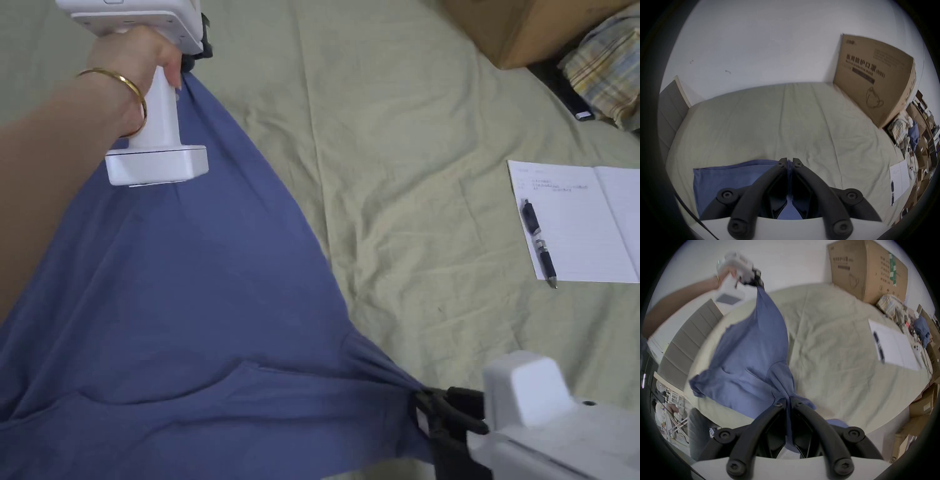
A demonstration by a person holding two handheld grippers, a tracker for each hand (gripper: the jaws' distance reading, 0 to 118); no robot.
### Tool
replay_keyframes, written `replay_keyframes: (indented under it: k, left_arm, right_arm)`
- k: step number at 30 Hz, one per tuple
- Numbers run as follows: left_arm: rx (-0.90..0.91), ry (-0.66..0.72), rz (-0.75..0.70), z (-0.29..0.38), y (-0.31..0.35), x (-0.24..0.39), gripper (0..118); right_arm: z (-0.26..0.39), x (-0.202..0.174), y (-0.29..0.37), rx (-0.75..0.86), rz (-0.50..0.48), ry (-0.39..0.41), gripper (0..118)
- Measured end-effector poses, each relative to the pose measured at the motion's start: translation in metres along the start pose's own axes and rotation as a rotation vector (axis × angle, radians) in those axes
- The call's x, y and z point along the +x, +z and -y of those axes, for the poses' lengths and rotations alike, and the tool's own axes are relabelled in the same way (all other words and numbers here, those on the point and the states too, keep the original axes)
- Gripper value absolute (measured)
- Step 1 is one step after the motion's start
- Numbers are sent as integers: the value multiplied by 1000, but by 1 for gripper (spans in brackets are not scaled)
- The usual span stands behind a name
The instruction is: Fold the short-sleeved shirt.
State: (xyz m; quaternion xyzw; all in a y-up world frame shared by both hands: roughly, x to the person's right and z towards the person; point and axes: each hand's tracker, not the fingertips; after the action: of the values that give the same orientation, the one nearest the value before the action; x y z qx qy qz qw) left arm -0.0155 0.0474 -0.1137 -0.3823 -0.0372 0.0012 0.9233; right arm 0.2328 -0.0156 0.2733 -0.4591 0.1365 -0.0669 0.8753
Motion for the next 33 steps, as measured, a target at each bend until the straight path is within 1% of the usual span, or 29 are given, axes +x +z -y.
replay_keyframes:
  k: [3, 4, 5, 7, 9, 11, 12, 13, 14, 17, 18, 19, 21, 23, 25, 28, 33]
  left_arm:
    - [85, 55, -21, -14, 45, -23, 0]
    - [111, 74, -25, -19, 57, -30, 0]
    - [146, 98, -37, -27, 79, -43, 0]
    - [219, 116, -63, -39, 123, -65, 0]
    - [296, 148, -91, -47, 174, -89, 0]
    - [377, 196, -114, -56, 230, -119, 0]
    - [404, 221, -128, -65, 239, -138, 0]
    - [439, 243, -137, -68, 263, -155, 0]
    - [474, 268, -140, -70, 291, -171, 0]
    - [564, 321, -158, -65, 366, -206, 0]
    - [592, 329, -159, -63, 387, -214, 0]
    - [620, 329, -162, -61, 408, -222, 0]
    - [675, 333, -180, -56, 445, -240, 0]
    - [707, 337, -194, -52, 475, -252, 0]
    - [739, 351, -191, -43, 505, -261, 0]
    - [767, 363, -195, -31, 538, -270, 0]
    - [782, 360, -232, -22, 555, -275, 0]
  right_arm:
    - [-17, -14, 48, 116, 20, 68, 3]
    - [-23, -16, 63, 153, 30, 72, 3]
    - [-29, -17, 79, 188, 15, 69, 3]
    - [-42, -20, 109, 256, -39, 53, 3]
    - [-55, -23, 136, 314, -43, 80, 3]
    - [-71, -27, 166, 384, 18, 139, 3]
    - [-79, -30, 179, 416, 46, 172, 3]
    - [-87, -32, 194, 460, 67, 191, 3]
    - [-97, -34, 209, 498, 74, 199, 3]
    - [-126, -49, 249, 613, 56, 222, 3]
    - [-135, -57, 260, 646, 60, 245, 3]
    - [-144, -66, 270, 675, 75, 280, 3]
    - [-162, -86, 290, 731, 116, 322, 3]
    - [-181, -103, 303, 775, 135, 354, 3]
    - [-197, -118, 317, 812, 162, 367, 3]
    - [-223, -136, 332, 849, 174, 385, 3]
    - [-263, -166, 338, 862, 199, 398, 3]
